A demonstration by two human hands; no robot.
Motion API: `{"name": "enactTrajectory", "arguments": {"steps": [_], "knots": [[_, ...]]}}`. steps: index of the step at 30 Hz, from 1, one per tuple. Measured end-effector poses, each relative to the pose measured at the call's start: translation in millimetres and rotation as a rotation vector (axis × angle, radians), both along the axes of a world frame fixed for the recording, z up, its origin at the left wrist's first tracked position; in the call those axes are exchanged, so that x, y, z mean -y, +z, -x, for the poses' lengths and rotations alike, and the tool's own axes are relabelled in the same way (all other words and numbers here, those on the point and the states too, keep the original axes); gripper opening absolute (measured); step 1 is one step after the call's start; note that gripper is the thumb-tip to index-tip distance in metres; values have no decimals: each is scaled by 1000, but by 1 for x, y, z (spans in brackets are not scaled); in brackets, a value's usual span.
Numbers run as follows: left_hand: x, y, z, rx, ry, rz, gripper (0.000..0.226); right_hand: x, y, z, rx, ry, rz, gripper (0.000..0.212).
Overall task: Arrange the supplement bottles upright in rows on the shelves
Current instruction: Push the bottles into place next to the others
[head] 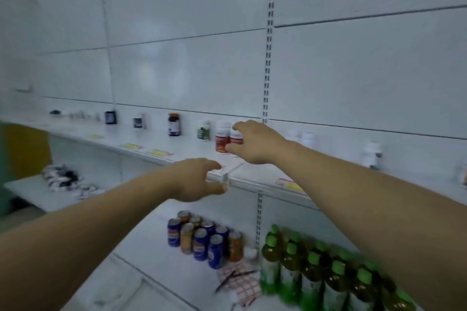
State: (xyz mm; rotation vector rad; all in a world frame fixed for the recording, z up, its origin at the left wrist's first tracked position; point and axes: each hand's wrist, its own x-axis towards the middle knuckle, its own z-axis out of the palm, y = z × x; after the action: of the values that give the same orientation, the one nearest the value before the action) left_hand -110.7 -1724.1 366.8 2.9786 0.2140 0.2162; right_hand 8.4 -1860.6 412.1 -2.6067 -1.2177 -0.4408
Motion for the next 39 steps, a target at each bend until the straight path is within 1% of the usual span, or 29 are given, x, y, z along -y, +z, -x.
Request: {"name": "enactTrajectory", "arguments": {"steps": [3, 7, 12, 16, 20, 23, 27, 30, 33, 39], "knots": [[-76, -18, 61, -21, 153, 56, 71, -98, -13, 44, -21, 157, 27, 68], [-162, -48, 126, -72, 301, 111, 72, -208, -38, 93, -72, 328, 86, 65], [-247, -90, 169, -113, 430, 186, 72, -320, -79, 122, -101, 450, 169, 65], [-318, -115, 162, -134, 480, 163, 72, -405, -111, 110, -116, 479, 216, 62], [-397, -132, 128, -162, 501, 165, 71, -493, -133, 74, -135, 482, 223, 64], [-459, -139, 100, -173, 514, 178, 70, -562, -141, 44, -175, 464, 234, 64], [-543, -145, 83, -165, 540, 222, 70, -652, -143, 18, -226, 449, 258, 66], [-610, -146, 81, -124, 568, 268, 67, -719, -150, 11, -258, 454, 274, 65], [-683, -151, 80, -100, 601, 229, 66, -789, -162, 12, -275, 456, 296, 67], [-847, -182, 82, -140, 567, 233, 69, -948, -197, 17, -352, 418, 256, 58]]}}
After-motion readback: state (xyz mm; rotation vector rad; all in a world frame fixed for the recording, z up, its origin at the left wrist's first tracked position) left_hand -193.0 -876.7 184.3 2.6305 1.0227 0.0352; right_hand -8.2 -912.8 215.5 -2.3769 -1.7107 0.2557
